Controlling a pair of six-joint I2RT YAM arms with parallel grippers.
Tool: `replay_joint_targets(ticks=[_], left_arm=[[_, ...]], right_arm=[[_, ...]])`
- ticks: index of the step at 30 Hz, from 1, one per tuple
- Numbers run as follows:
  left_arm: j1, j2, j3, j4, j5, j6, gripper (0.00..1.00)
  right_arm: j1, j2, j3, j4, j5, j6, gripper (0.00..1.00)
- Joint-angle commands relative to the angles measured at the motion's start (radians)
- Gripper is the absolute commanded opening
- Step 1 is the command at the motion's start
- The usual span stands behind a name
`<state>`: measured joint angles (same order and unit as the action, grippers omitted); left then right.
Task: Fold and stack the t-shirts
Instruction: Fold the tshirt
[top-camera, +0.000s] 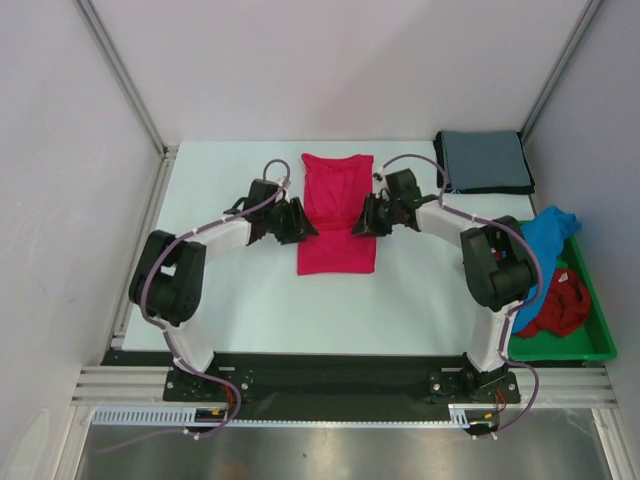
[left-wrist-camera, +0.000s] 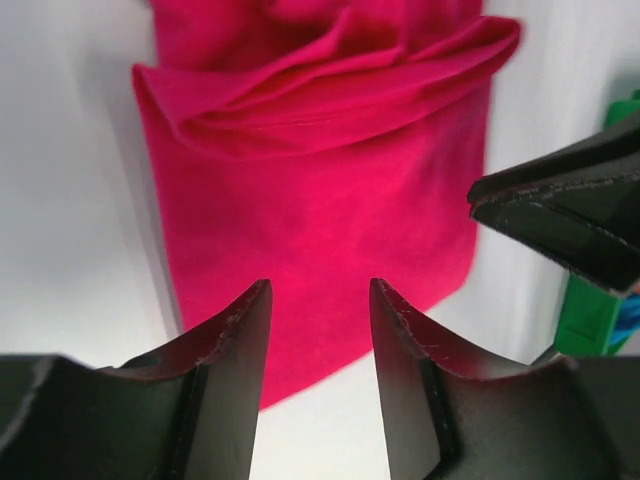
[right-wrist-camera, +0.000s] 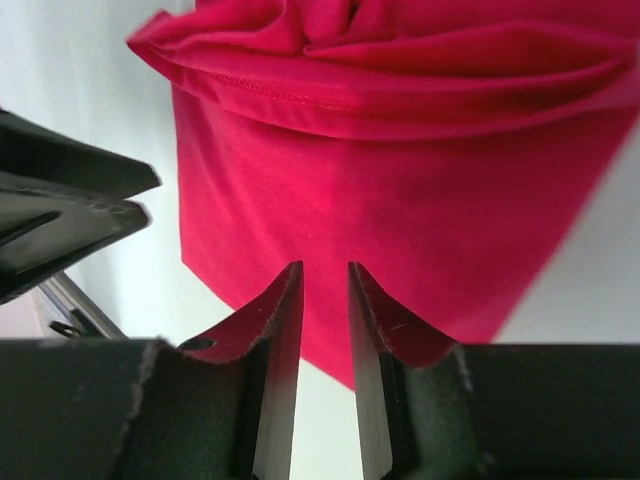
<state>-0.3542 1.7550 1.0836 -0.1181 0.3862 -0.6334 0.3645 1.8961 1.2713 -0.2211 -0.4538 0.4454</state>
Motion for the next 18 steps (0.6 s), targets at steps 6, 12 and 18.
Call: replay_joint_targets(ticks=[6, 12, 18], left_arm=[[0.009, 0.149, 0.071, 0.155, -0.006, -0.028, 0.47], [0.018, 0.256, 0.186, 0.147, 0.006, -0.042, 0.47], [0.050, 0.343, 0.286, 0.140, 0.025, -0.064, 0.47]], right_arm=[[0.045, 0.125, 0.082, 0.123, 0.112, 0.016, 0.28], [0.021, 0.198, 0.158, 0.112, 0.104, -0.002, 0.27], [-0.022, 0.273, 0.249, 0.091, 0.080, -0.013, 0.26]])
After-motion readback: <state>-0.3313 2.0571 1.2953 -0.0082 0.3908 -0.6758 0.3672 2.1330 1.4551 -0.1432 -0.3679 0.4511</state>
